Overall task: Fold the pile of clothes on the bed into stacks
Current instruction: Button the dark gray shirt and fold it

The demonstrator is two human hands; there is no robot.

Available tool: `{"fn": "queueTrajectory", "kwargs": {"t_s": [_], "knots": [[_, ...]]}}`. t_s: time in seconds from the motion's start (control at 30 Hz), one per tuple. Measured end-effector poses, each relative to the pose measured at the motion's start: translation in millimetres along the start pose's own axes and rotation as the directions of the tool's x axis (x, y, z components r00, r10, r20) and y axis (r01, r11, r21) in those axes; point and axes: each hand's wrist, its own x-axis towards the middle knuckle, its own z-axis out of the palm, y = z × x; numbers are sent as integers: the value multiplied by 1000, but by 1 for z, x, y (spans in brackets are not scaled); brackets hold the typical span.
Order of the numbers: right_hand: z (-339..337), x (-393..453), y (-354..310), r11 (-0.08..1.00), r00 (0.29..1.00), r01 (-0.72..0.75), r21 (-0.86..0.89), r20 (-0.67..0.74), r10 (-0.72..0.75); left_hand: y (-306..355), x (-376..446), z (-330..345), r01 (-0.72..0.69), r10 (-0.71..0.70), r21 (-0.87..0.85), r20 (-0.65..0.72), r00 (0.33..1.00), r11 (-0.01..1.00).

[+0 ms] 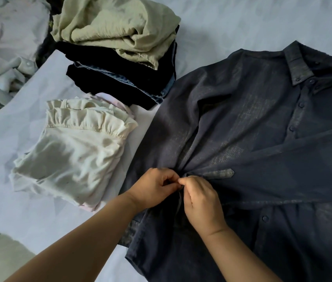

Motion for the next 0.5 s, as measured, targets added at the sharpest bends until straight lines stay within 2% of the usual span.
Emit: {"fn": "queueTrajectory", "kwargs": {"t_s": [0.13, 0.23, 0.3, 0.43, 0.5], "knots": [[-3, 3, 1, 999, 998, -44, 28, 37, 42, 1, -4, 5, 3, -13, -86, -117, 993, 996], [-7, -9, 2, 978, 992, -122, 166, 61, 114, -1, -10, 2, -23, 8, -174, -85, 996, 984], [-9, -16, 1, 972, 990, -132, 195, 71, 120, -4, -15, 3, -56, 42, -138, -102, 994, 989], [-1, -14, -1, 993, 992, -106, -49, 65, 109, -7, -16, 12, -81, 74, -11, -302, 950, 997], [2, -10, -2, 988, 996, -70, -137, 39, 76, -6, -15, 13, -60, 60, 12, -354, 933, 998]]}}
